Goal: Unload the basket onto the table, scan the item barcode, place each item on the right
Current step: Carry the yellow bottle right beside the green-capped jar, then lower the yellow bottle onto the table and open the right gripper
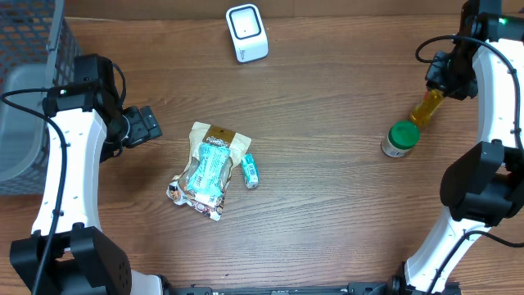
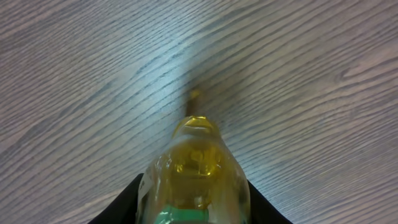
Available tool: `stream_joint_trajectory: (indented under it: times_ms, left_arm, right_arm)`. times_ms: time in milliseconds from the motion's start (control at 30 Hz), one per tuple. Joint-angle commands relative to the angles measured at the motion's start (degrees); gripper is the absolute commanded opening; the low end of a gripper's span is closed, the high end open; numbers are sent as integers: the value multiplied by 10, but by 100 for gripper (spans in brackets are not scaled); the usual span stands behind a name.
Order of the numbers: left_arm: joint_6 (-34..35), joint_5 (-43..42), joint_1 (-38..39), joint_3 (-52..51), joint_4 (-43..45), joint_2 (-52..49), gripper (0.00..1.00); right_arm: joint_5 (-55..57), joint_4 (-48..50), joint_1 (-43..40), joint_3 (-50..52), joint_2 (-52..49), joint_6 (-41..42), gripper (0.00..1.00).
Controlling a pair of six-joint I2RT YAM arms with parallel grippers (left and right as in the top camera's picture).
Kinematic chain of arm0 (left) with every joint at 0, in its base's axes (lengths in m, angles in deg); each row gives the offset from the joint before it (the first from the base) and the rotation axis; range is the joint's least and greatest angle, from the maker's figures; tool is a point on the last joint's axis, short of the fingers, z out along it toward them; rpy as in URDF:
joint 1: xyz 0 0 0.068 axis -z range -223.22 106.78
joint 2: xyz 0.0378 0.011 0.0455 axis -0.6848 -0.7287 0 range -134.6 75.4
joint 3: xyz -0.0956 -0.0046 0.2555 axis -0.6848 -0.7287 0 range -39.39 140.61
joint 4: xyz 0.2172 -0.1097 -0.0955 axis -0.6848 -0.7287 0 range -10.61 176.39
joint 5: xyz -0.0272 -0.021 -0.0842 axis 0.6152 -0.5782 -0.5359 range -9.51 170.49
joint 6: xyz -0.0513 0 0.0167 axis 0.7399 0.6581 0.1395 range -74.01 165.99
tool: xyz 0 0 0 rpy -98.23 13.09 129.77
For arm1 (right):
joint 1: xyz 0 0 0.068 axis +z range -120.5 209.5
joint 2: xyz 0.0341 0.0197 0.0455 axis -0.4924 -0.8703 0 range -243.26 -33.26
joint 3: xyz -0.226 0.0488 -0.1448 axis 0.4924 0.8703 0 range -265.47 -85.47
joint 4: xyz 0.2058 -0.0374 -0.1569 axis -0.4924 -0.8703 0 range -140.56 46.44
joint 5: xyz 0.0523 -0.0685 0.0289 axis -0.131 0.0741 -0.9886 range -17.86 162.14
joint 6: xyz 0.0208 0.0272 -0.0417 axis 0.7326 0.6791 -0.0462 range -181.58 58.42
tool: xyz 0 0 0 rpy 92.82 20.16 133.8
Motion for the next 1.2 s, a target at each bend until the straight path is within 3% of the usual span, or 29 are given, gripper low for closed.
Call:
stream_joint_trajectory:
  times_ms: [0, 567, 967, 1167]
  left_arm:
    - [0, 1, 0, 3, 1, -2, 100]
    - [0, 1, 0, 3, 0, -2, 100]
    - [0, 1, 0, 3, 0, -2, 100]
    - [0, 1, 0, 3, 1, -2, 100]
  right_arm:
    - [7, -1, 1, -4, 5, 11, 39]
    - [7, -7, 2, -3, 5, 13, 38]
    - [7, 63, 2, 56, 5, 12, 42]
    - [7, 59, 2, 63, 5, 12, 61]
